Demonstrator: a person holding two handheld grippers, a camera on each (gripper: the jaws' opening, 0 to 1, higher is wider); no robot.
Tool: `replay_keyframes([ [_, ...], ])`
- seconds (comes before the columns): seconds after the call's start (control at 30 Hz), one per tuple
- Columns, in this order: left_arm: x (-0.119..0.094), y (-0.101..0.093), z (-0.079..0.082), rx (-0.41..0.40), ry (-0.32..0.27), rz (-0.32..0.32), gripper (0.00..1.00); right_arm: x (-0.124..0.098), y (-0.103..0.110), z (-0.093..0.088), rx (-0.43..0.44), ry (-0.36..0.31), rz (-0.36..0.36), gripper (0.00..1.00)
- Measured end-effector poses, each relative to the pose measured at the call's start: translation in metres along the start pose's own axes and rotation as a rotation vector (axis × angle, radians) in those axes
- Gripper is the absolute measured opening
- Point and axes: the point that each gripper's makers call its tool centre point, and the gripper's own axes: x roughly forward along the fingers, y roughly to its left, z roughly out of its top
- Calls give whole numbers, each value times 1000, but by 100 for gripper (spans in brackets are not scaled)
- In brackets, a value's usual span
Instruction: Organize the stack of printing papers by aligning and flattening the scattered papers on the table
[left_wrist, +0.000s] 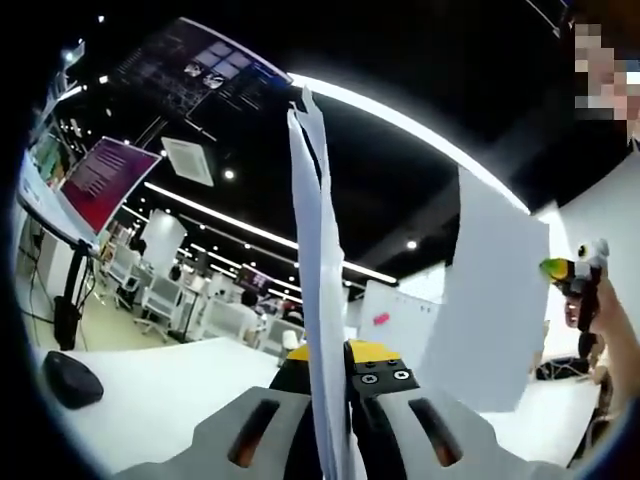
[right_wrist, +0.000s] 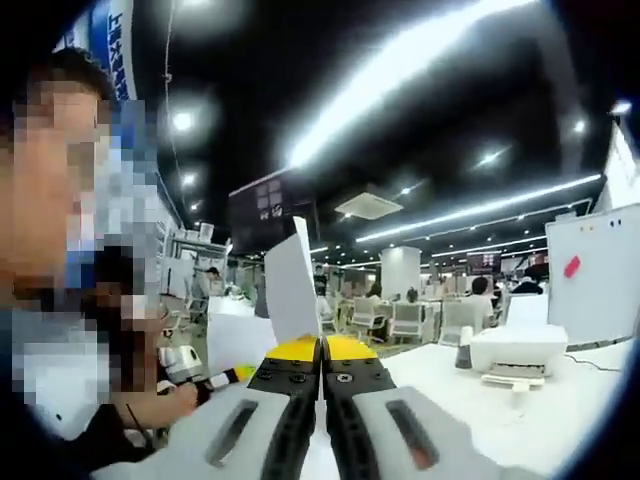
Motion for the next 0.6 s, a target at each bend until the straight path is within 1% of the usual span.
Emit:
replay_keyframes([
  [0.13,0,0,0,-1,-1,0,6,0,-3,-3,23,16,15,0],
  [0.27,-1,-2,0,0,-1,-4,6,4,-3,-13,74,45,55,0],
  [0.4,0,-3,0,0,-1,-7,6,12,-6,-20,98,61,69,0],
  [0.6,0,-4,-2,4,2,-6,6,28,-7,-26,158,100,141,0],
])
